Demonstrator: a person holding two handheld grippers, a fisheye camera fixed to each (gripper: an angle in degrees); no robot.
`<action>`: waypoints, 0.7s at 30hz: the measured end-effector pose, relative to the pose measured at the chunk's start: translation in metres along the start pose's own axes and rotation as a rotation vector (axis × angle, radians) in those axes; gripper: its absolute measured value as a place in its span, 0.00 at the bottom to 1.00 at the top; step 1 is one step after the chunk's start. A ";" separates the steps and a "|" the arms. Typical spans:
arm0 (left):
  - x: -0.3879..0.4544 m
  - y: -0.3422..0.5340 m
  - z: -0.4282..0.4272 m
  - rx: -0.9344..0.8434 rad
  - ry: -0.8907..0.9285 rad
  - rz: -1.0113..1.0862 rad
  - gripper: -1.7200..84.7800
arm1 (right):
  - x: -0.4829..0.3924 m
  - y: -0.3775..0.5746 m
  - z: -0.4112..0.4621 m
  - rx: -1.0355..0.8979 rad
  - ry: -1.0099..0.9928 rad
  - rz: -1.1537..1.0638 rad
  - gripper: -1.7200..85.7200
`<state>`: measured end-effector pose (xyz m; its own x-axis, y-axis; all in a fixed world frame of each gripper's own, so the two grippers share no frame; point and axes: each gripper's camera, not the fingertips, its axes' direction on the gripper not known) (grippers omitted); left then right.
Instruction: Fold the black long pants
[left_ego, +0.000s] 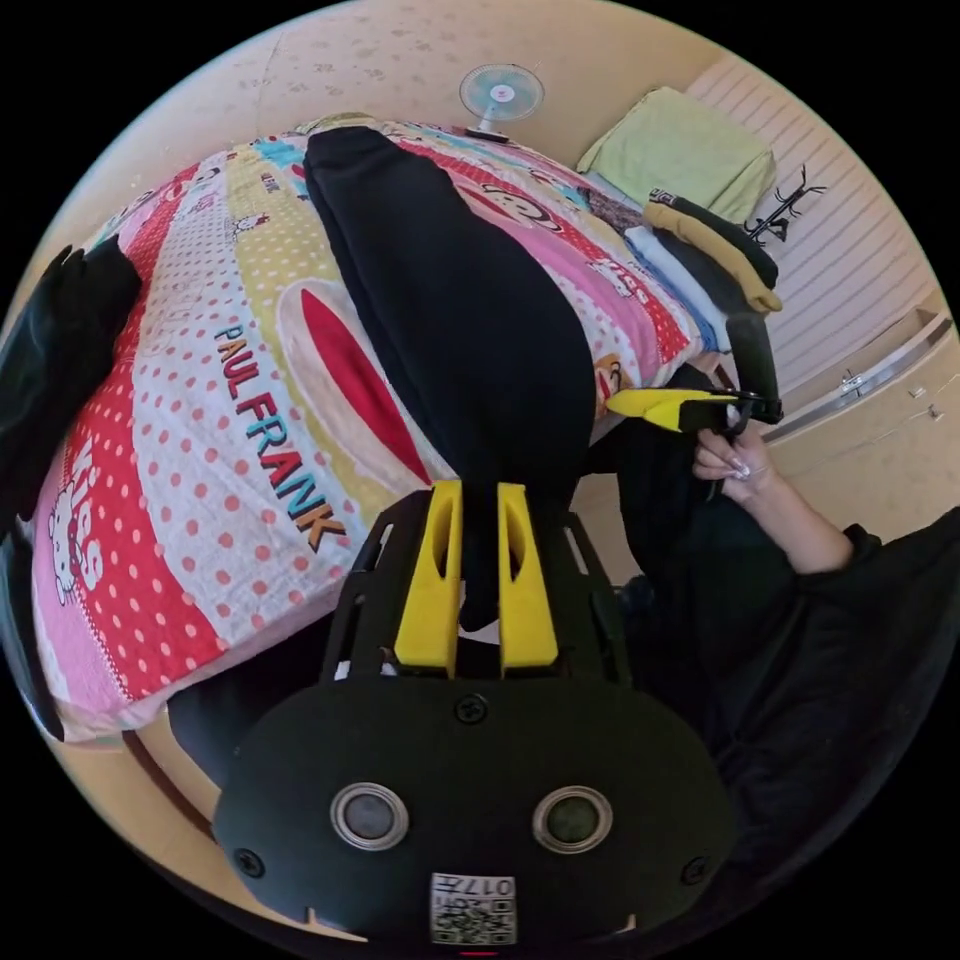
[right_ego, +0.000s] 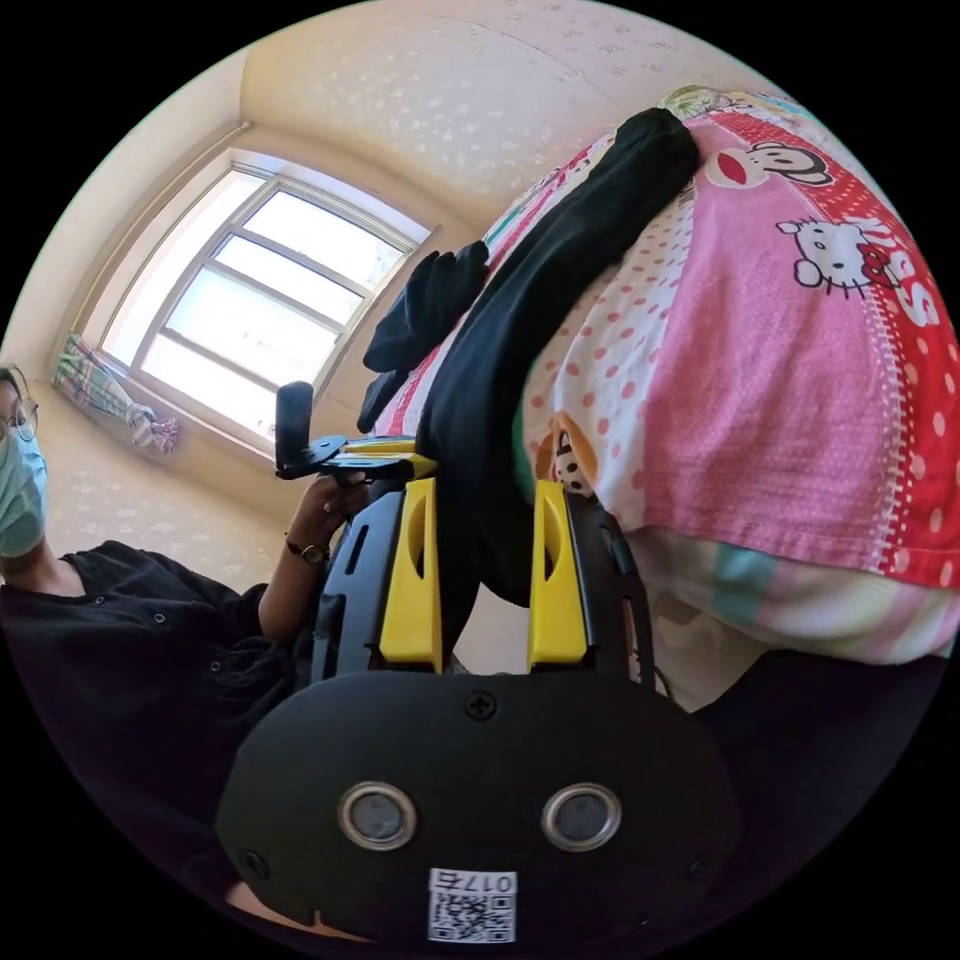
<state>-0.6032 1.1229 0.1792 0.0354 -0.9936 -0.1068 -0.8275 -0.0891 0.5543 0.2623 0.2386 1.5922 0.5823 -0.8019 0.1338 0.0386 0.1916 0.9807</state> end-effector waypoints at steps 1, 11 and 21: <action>-0.001 0.000 -0.009 0.014 0.039 0.004 0.08 | -0.005 -0.001 -0.005 0.000 -0.004 -0.024 0.20; -0.038 0.002 -0.089 0.295 0.509 -0.050 0.07 | -0.001 -0.010 -0.013 0.011 -0.311 -0.037 0.27; -0.072 0.007 -0.095 0.421 0.800 -0.191 0.07 | -0.079 -0.019 0.029 0.054 -0.638 -0.155 0.13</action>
<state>-0.5582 1.1870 0.2693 0.4392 -0.7302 0.5234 -0.8977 -0.3796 0.2237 0.1919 0.2817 1.5671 -0.0229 -0.9992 0.0324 0.0325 0.0316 0.9990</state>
